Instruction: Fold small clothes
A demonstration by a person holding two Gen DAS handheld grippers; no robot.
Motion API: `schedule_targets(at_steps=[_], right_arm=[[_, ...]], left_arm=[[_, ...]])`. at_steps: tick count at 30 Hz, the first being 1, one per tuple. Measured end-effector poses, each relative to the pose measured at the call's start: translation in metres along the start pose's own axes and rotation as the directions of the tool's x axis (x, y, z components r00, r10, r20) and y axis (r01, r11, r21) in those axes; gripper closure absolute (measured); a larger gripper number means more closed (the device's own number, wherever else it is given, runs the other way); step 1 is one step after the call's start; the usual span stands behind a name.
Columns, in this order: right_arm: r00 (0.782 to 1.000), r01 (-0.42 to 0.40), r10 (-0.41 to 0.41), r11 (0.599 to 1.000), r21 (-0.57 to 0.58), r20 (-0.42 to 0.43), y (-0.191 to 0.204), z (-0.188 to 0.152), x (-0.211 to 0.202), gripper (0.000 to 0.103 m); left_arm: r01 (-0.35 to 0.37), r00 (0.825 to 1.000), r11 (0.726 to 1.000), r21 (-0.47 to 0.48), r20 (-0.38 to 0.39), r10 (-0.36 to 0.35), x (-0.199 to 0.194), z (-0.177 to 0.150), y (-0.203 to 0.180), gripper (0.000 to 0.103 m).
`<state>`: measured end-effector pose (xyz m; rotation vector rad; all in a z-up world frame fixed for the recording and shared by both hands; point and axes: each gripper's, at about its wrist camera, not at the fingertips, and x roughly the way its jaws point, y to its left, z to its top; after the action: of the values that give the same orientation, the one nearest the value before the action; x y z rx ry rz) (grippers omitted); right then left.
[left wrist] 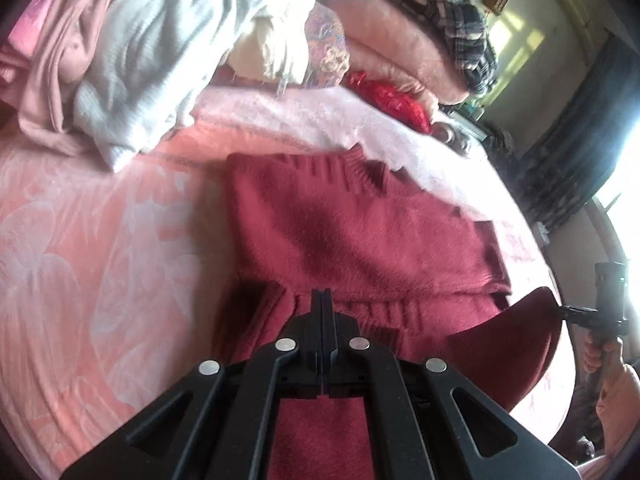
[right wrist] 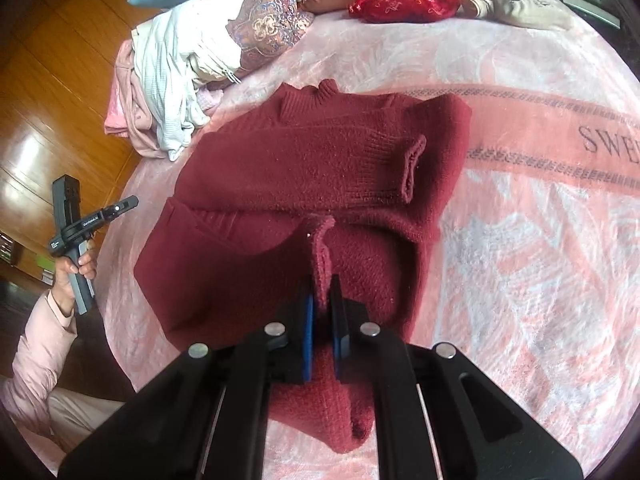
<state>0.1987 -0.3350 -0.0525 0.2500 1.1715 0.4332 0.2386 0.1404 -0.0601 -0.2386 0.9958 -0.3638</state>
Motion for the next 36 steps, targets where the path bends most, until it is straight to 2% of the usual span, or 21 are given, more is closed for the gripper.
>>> schedule_targets(at_steps=[4,6,8,9,14,18,21,23,25,26,28,31,33,36], right_arm=[[0.997,0.046,-0.047,0.999,-0.015,-0.063,0.002,-0.008,0.021,0.097],[0.996,0.049,-0.049,0.999,-0.007,-0.077,0.000,-0.010,0.027,0.097],[0.995,0.052,-0.052,0.999,-0.005,-0.083,0.000,-0.010,0.030,0.097],[0.995,0.054,-0.054,0.999,-0.005,-0.086,0.000,-0.010,0.030,0.097],[0.993,0.064,-0.065,0.998,-0.007,-0.099,-0.001,-0.011,0.037,0.097],[0.992,0.070,-0.070,0.998,-0.009,-0.109,-0.007,-0.015,0.039,0.097],[0.992,0.063,-0.063,0.998,-0.003,-0.112,-0.013,-0.018,0.039,0.097],[0.992,0.061,-0.061,0.998,-0.003,-0.114,-0.014,-0.020,0.039,0.097],[0.991,0.061,-0.061,0.998,-0.002,-0.120,-0.016,-0.021,0.041,0.097],[0.991,0.061,-0.061,0.998,-0.002,-0.122,-0.017,-0.022,0.042,0.097],[0.990,0.060,-0.060,0.998,-0.002,-0.126,-0.018,-0.023,0.042,0.097],[0.991,0.051,-0.050,0.999,0.005,-0.126,-0.020,-0.024,0.041,0.096],[0.991,0.047,-0.046,0.999,0.007,-0.125,-0.020,-0.024,0.040,0.096],[0.993,0.032,-0.030,0.999,0.008,-0.114,-0.019,-0.021,0.036,0.096]], left_arm=[[-0.063,0.994,0.997,0.041,-0.090,0.066,0.025,-0.014,0.000,0.098],[-0.094,0.988,0.993,0.064,-0.113,0.101,0.037,-0.020,-0.003,0.085],[-0.123,0.984,0.989,0.087,-0.118,0.132,0.044,-0.023,-0.006,0.048],[-0.142,0.981,0.984,0.107,-0.115,0.154,0.049,-0.025,-0.009,0.042],[-0.200,0.968,0.957,0.213,-0.111,0.227,0.067,-0.028,-0.023,0.037],[-0.262,0.951,0.928,0.263,-0.093,0.295,0.081,-0.029,-0.028,0.037],[-0.304,0.943,0.912,0.277,-0.047,0.329,0.079,-0.026,-0.029,0.035],[-0.284,0.952,0.921,0.268,-0.037,0.305,0.078,-0.023,-0.028,0.035],[-0.262,0.956,0.930,0.258,-0.064,0.288,0.082,-0.023,-0.025,0.038],[-0.257,0.956,0.930,0.261,-0.074,0.285,0.085,-0.024,-0.025,0.047],[-0.235,0.960,0.936,0.262,-0.088,0.266,0.088,-0.025,-0.023,0.057],[-0.197,0.970,0.956,0.217,-0.097,0.221,0.083,-0.022,-0.017,0.088],[-0.150,0.980,0.967,0.207,-0.097,0.173,0.077,-0.023,-0.015,0.091],[-0.172,0.980,0.949,0.264,-0.054,0.193,0.069,-0.028,-0.025,0.092]])
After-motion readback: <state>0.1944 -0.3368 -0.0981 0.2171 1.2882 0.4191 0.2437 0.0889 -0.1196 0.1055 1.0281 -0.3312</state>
